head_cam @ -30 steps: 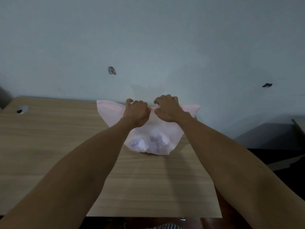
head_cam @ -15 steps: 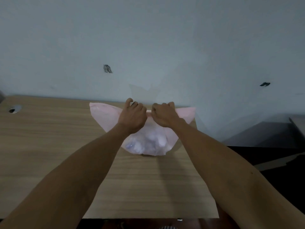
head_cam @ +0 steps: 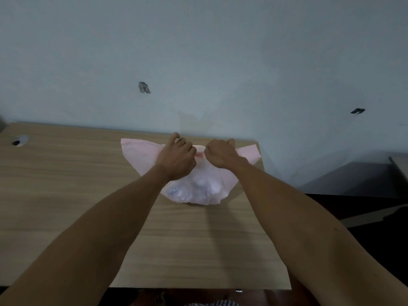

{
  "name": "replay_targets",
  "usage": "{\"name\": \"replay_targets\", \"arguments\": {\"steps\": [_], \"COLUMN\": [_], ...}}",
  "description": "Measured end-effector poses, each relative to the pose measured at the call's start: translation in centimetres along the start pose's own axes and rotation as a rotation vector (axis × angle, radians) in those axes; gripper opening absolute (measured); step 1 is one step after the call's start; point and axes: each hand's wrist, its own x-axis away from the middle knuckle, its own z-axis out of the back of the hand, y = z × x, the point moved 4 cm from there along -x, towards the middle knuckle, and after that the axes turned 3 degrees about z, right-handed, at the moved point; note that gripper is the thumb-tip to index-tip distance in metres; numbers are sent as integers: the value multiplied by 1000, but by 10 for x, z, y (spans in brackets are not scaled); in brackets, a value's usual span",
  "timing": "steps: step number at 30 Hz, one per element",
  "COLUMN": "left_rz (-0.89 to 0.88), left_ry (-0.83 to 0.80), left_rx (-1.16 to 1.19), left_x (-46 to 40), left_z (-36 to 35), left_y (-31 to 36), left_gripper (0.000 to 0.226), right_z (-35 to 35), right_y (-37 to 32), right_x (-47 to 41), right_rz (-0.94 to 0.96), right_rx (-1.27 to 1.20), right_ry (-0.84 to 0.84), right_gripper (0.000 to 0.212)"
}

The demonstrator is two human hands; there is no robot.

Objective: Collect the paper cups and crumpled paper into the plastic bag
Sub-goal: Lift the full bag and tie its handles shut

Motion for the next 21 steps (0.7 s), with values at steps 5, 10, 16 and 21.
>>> {"name": "replay_targets", "arguments": {"steps": [5, 10, 16, 21], "left_rz": [219, 354, 43, 80], "left_ry": [-213, -393, -81, -136], "left_rx": [193, 428, 44, -16], "left_x": [-8, -10, 3, 12], "left_z": [-2, -13, -9, -17], "left_y": [-2, -13, -3, 13], "left_gripper": [38, 48, 31, 22], "right_z": [1, -18, -22, -24], "right_y": [-5, -4, 3, 5], "right_x": [11, 20, 8, 0], "right_rz": [212, 182, 9, 19], "right_rx": [82, 199, -58, -100], "right_ry": [249, 216, 50, -41], "right_gripper": [38, 18, 20, 26]}}
